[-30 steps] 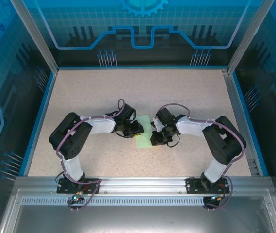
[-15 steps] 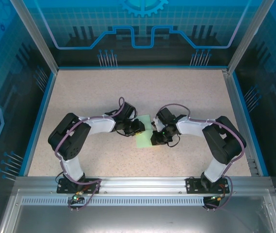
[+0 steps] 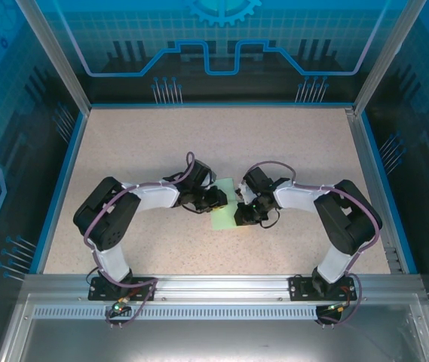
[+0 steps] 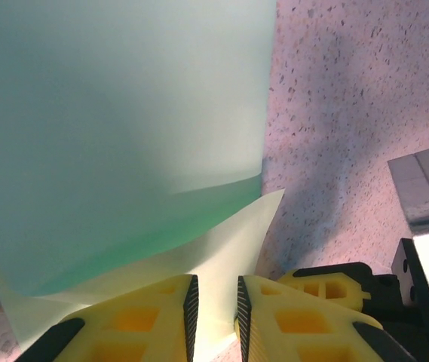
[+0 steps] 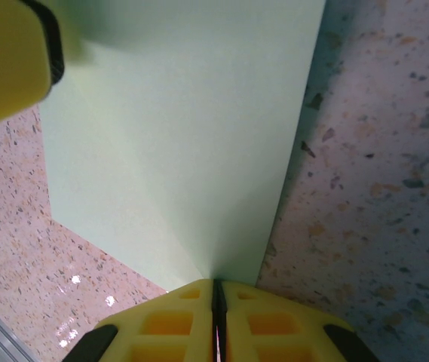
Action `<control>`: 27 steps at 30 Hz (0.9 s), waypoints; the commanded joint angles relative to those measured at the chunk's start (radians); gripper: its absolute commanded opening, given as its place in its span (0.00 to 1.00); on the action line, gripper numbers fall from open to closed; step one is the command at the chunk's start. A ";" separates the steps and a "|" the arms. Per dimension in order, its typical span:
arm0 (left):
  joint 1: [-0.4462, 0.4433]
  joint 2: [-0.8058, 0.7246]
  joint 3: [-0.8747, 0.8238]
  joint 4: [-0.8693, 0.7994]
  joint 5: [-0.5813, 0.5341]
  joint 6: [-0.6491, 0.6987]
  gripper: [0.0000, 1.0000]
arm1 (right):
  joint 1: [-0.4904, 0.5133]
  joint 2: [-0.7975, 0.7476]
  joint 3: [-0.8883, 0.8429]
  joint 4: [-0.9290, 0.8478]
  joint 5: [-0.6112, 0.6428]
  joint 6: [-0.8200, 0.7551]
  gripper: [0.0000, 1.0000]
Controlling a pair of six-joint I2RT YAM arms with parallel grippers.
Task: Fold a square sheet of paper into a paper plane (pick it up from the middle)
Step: Fold the triangle a second time at the center of the table.
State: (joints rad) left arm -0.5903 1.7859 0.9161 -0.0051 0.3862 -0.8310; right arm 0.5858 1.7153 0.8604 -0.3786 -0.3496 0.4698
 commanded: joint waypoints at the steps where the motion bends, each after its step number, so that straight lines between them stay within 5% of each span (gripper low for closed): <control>1: -0.010 0.001 -0.028 0.029 0.044 0.027 0.24 | -0.004 0.070 -0.026 -0.088 0.063 0.010 0.10; 15: -0.032 0.061 -0.040 0.085 0.071 0.058 0.15 | -0.008 0.085 -0.018 -0.097 0.064 0.010 0.10; 27: -0.032 0.074 -0.011 0.002 -0.037 0.086 0.14 | -0.009 0.093 -0.018 -0.104 0.067 0.008 0.10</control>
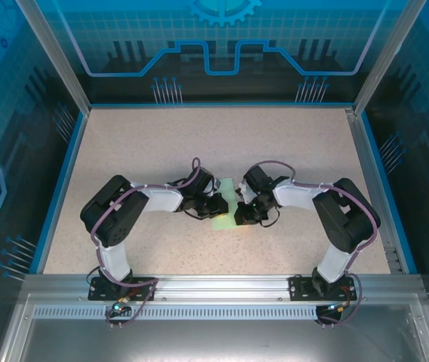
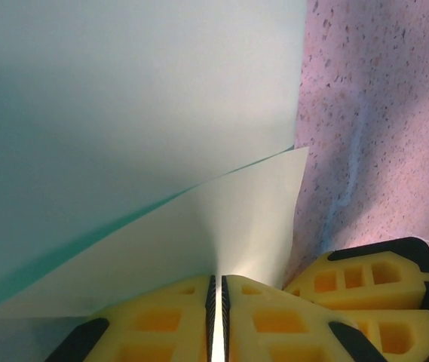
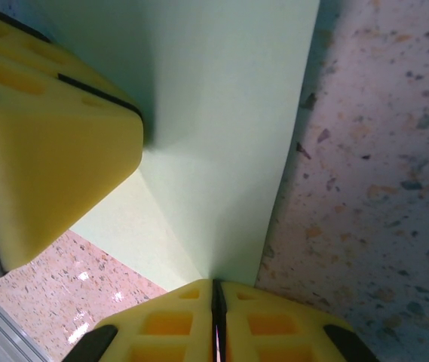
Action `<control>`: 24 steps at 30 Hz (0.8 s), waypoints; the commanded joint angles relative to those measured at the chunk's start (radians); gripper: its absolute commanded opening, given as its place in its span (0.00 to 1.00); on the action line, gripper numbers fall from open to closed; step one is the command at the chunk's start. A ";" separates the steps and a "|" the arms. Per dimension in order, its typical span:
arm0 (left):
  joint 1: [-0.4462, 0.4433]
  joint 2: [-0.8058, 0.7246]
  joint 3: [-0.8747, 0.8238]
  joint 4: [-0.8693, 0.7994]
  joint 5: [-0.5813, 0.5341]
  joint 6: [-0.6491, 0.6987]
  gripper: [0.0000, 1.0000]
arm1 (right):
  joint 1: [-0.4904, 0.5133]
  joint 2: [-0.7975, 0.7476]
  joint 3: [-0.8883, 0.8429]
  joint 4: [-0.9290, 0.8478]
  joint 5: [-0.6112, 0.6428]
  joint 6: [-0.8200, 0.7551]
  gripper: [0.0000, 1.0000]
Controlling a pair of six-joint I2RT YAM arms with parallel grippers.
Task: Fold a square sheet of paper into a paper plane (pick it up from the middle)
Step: Fold the triangle a second time at the center of the table.
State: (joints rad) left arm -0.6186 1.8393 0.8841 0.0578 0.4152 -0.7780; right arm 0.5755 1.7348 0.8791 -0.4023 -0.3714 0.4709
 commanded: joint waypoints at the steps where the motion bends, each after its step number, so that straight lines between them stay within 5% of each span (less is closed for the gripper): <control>1: -0.004 0.018 0.024 -0.078 -0.084 0.035 0.14 | 0.002 0.074 -0.038 -0.081 0.090 0.006 0.10; 9: 0.023 0.003 0.041 -0.195 -0.222 0.033 0.14 | 0.003 0.089 -0.038 -0.110 0.134 0.005 0.10; 24: 0.127 -0.001 0.066 -0.277 -0.298 0.090 0.14 | 0.006 0.109 -0.042 -0.115 0.166 0.008 0.10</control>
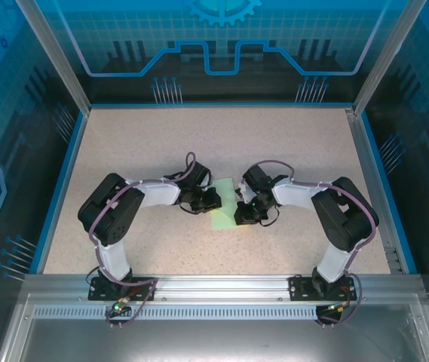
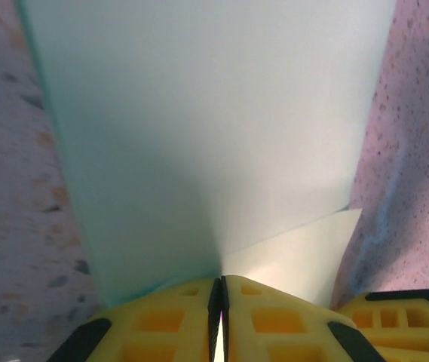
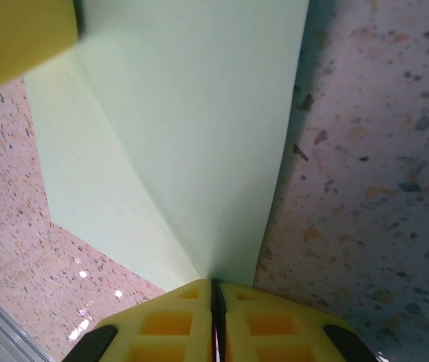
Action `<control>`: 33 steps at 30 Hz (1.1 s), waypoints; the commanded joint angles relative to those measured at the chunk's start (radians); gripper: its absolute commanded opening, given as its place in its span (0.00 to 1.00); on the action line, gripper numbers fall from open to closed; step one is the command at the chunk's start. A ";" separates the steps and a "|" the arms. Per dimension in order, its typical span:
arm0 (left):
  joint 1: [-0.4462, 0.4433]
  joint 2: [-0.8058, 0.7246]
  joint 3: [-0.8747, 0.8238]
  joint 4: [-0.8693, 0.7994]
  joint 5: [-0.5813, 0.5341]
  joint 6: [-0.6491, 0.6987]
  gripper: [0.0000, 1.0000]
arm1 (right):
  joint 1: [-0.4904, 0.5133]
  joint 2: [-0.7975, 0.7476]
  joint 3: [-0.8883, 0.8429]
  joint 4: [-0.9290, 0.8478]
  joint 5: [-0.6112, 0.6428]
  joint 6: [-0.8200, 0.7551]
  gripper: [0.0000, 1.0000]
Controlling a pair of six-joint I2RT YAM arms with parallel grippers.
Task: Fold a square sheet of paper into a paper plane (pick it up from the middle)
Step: Fold the triangle a second time at the center of the table.
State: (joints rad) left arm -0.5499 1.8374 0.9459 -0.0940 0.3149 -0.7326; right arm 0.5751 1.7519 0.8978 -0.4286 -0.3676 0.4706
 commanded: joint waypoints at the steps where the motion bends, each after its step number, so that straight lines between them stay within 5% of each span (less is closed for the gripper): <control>1: 0.062 -0.003 0.010 -0.134 -0.204 0.051 0.14 | 0.006 0.091 -0.061 -0.088 0.162 0.008 0.10; 13: 0.090 -0.122 0.096 -0.245 -0.264 0.111 0.20 | 0.011 0.025 0.019 -0.068 0.113 0.028 0.12; 21: 0.090 -0.249 -0.045 -0.098 -0.097 0.025 0.35 | -0.016 -0.116 0.111 0.040 0.089 0.063 0.37; 33: 0.088 -0.214 -0.171 0.184 0.125 -0.129 0.44 | -0.110 0.000 0.121 0.117 0.029 -0.009 0.44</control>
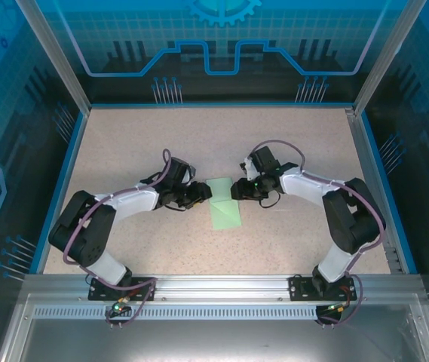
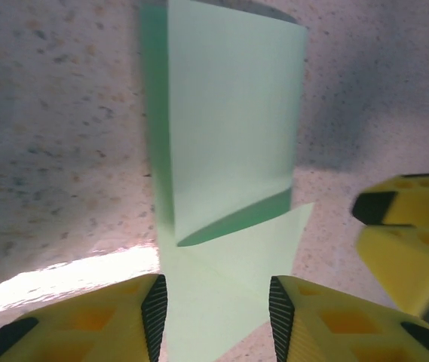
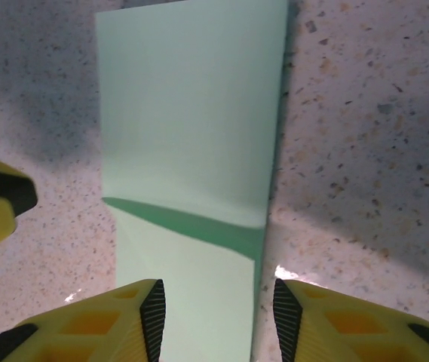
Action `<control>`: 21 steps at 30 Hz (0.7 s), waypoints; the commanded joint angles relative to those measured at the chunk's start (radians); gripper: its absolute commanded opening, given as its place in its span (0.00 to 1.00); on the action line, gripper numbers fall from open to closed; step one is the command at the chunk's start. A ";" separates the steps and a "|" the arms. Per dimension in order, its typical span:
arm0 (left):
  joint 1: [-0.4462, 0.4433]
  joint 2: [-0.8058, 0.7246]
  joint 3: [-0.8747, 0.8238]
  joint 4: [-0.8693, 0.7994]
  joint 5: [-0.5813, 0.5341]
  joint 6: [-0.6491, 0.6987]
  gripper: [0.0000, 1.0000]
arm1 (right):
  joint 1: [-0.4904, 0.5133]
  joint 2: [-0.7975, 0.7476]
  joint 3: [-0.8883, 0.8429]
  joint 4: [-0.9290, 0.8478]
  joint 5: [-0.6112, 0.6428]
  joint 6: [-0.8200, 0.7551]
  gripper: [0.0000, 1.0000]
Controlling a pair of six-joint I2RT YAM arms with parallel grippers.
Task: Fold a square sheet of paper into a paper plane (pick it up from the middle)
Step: Fold the triangle a second time at the center of the table, then turn over the paper at the center of the table.
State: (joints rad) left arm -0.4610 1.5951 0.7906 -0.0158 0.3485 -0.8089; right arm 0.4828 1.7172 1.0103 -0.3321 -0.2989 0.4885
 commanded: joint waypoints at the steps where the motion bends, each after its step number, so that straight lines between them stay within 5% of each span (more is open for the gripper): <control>1: -0.002 0.041 -0.017 0.125 0.106 -0.061 0.43 | -0.019 0.044 0.013 0.021 -0.047 -0.027 0.42; 7: -0.016 0.100 -0.011 0.165 0.145 -0.082 0.43 | -0.020 0.108 0.037 0.011 -0.068 -0.027 0.28; 21: -0.044 0.121 0.005 0.099 0.093 -0.074 0.48 | -0.020 0.150 0.050 -0.033 0.013 -0.008 0.18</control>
State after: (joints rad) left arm -0.4934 1.7031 0.7872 0.1093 0.4496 -0.8673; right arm 0.4747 1.8416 1.0363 -0.3389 -0.3054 0.4709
